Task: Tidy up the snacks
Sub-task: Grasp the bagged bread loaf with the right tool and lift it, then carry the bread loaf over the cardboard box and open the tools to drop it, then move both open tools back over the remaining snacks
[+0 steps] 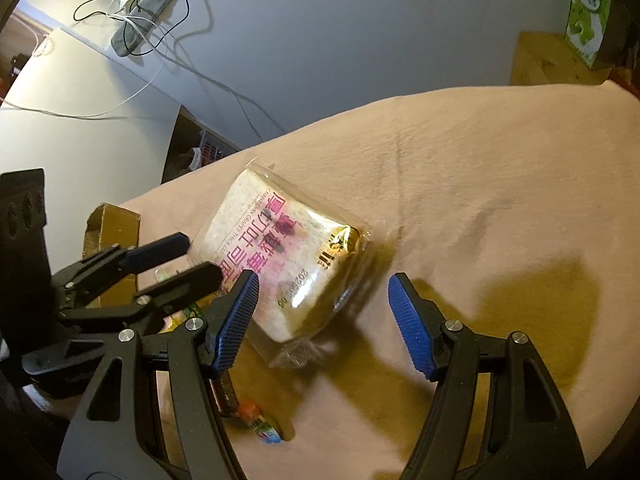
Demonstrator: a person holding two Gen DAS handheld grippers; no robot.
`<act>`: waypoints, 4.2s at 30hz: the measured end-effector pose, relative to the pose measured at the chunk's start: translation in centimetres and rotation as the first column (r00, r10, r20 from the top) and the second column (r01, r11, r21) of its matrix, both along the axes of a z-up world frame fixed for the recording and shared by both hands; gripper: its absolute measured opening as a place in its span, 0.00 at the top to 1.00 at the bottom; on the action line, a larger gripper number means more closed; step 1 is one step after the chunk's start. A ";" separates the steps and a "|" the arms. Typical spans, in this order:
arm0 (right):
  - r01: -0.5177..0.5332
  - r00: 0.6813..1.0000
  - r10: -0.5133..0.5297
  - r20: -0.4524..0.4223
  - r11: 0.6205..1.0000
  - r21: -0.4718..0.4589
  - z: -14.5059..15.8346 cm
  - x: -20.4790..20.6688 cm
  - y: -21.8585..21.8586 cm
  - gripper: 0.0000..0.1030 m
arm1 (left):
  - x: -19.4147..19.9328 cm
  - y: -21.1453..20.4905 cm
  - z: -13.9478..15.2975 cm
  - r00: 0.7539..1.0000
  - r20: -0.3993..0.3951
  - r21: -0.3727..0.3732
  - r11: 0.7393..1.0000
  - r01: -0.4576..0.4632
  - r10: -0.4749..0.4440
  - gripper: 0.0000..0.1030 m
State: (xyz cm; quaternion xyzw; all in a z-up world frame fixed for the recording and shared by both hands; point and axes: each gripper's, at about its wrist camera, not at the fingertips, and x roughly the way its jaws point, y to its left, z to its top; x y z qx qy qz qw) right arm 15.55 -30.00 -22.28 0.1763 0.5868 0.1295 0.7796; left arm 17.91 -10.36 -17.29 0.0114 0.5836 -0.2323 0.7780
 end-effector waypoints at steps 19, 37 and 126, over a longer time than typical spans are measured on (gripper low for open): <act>0.005 0.998 0.004 -0.069 0.992 0.127 -1.6 1.0 0.3 0.46 | -0.8 -0.5 -0.4 0.997 0.012 -0.033 0.996 0.079 -0.079 0.44; -0.112 0.994 0.110 0.027 0.991 0.078 3.4 1.0 4.9 0.47 | -2.7 4.2 3.9 0.990 0.114 -0.031 0.997 -0.077 0.080 0.44; -0.575 0.807 0.578 0.121 0.816 -0.064 8.7 2.6 32.9 0.47 | -8.5 26.1 6.3 0.812 0.183 0.009 0.825 -0.564 0.554 0.45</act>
